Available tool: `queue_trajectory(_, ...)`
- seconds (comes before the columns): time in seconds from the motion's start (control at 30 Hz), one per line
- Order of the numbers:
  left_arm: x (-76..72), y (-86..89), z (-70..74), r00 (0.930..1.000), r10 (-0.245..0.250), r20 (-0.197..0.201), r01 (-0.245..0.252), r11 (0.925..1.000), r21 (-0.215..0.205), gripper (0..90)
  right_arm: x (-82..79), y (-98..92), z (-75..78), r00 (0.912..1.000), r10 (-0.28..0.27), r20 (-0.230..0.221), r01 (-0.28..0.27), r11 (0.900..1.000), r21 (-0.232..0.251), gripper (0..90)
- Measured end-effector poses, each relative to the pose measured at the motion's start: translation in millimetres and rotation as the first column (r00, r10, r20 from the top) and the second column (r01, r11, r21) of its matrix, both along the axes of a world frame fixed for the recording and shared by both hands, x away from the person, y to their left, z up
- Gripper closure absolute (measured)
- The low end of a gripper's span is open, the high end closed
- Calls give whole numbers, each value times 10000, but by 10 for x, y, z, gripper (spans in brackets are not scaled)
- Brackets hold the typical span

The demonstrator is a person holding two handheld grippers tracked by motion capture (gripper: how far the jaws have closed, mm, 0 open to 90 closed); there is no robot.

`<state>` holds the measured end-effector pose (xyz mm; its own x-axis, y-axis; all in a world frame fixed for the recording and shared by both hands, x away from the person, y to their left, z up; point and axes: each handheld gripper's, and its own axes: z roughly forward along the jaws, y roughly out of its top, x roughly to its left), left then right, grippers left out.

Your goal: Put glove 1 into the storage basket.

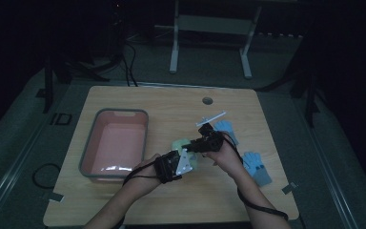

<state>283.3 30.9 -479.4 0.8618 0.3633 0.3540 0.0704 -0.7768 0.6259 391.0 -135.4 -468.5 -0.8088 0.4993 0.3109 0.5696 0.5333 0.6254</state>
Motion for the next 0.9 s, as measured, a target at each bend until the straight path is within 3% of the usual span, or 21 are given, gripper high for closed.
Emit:
queue_trajectory(0.43,-7,334,204,9994,-60,334,50,9996,284,732,15,314,222,9989,331,335,-333,9994,40,708)
queue_trajectory(0.9,-82,798,296,9982,404,447,-432,9971,634,729,8,829,309,9954,825,488,-830,9965,77,708)
